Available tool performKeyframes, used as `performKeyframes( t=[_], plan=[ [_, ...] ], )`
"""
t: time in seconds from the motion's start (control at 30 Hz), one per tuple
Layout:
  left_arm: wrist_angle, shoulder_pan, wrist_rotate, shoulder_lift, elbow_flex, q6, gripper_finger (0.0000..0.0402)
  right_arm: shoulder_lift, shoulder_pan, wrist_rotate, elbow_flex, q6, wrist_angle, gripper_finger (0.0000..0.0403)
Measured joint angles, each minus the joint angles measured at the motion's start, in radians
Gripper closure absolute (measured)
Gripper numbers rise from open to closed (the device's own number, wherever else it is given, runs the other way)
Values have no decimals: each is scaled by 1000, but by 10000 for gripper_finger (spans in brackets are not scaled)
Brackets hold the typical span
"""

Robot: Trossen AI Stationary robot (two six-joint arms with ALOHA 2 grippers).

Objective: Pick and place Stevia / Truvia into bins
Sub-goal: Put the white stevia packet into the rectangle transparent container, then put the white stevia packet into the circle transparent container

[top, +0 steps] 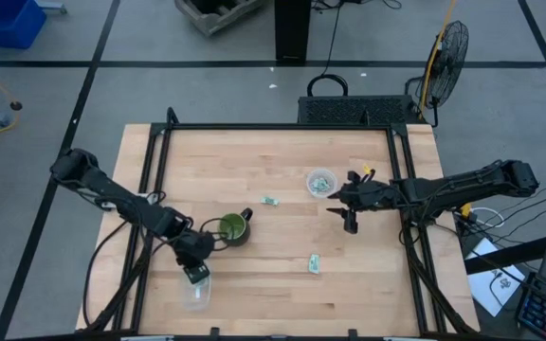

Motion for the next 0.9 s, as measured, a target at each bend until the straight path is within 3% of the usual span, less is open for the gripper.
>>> performKeyframes(
  t=[0.1, 0.3, 0.37, 0.53, 0.63, 0.77, 0.9],
  plan=[
    [9, 1, -39, 0, 0, 33, 329, 0, -1, 1, 0, -54, 38, 232],
    [51, 6, -21, -6, 0, 36, 277, 0, -2, 4, 0, -130, 111, 232],
    [87, 19, -1, -10, 0, 36, 274, 0, -3, 5, 0, -135, 136, 232],
    [199, 52, 174, -37, 1, 51, 283, 0, -3, 5, 0, -125, 191, 232],
    [268, 76, 194, -79, 1, 40, 294, 0, -3, 4, 0, -114, 217, 232],
    [348, 106, 127, -148, 33, 131, 309, 0, -3, 2, 0, -63, 215, 232],
    [354, 133, 0, -201, 118, 409, 321, 14, -2, -58, 0, -25, 208, 232]
  ],
)
